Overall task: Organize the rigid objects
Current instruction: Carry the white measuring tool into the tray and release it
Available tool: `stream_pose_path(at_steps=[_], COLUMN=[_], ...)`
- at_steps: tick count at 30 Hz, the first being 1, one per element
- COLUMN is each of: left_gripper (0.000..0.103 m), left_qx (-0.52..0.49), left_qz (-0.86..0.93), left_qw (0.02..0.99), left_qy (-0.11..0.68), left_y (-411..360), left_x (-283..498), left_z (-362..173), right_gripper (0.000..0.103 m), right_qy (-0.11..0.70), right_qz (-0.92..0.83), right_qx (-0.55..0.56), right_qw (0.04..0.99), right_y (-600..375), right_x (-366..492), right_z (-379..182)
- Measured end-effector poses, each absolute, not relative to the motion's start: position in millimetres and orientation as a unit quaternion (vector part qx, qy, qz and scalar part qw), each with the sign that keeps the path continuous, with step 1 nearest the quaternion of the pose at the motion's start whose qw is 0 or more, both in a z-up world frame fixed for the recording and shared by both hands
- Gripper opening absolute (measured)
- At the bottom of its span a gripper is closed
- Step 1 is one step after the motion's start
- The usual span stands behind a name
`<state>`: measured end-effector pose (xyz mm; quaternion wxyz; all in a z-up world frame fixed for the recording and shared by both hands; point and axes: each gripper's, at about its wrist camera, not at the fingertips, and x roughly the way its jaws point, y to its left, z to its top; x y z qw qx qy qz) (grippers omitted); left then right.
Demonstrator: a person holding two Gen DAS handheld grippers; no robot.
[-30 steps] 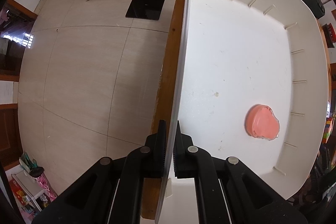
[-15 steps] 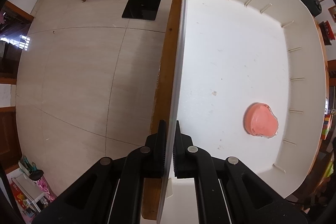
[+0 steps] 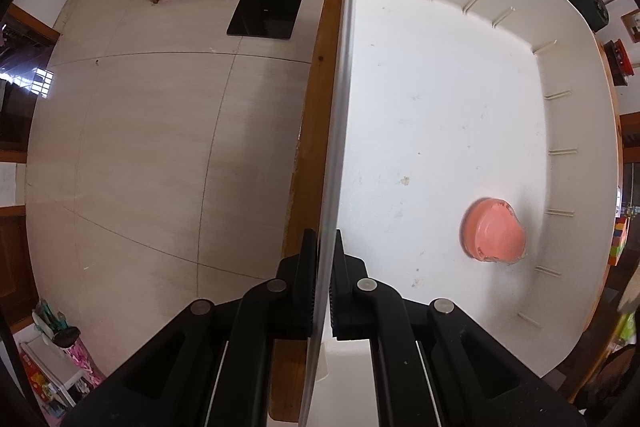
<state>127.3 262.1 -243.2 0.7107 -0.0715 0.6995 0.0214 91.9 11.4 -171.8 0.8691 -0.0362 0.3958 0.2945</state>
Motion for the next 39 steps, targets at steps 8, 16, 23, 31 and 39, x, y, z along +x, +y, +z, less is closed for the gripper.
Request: stream_pose_path(at_steps=[8, 16, 23, 31, 39], left_gripper=[0.005, 0.005, 0.005, 0.005, 0.005], left_qx=[-0.064, -0.058, -0.047, -0.047, -0.047], left_qz=[0.011, 0.000, -0.005, -0.010, -0.012], left_qw=[0.714, 0.715, 0.714, 0.714, 0.714], left_qy=[0.697, 0.697, 0.699, 0.699, 0.699], left_y=[261, 260, 257, 256, 257], left_x=[125, 126, 127, 127, 126], left_z=[-241, -241, -242, -242, -242], right_gripper=[0.055, 0.055, 0.055, 0.055, 0.064], right_qy=[0.425, 0.452, 0.480, 0.490, 0.486], right_qz=[0.357, 0.364, 0.362, 0.347, 0.338], right_qx=[-0.036, -0.060, -0.061, -0.059, -0.065], right_qw=[0.831, 0.812, 0.797, 0.797, 0.803], right_y=[55, 72, 76, 78, 74], right_x=[86, 89, 86, 87, 87], right_z=[-190, -211, -225, -230, -226])
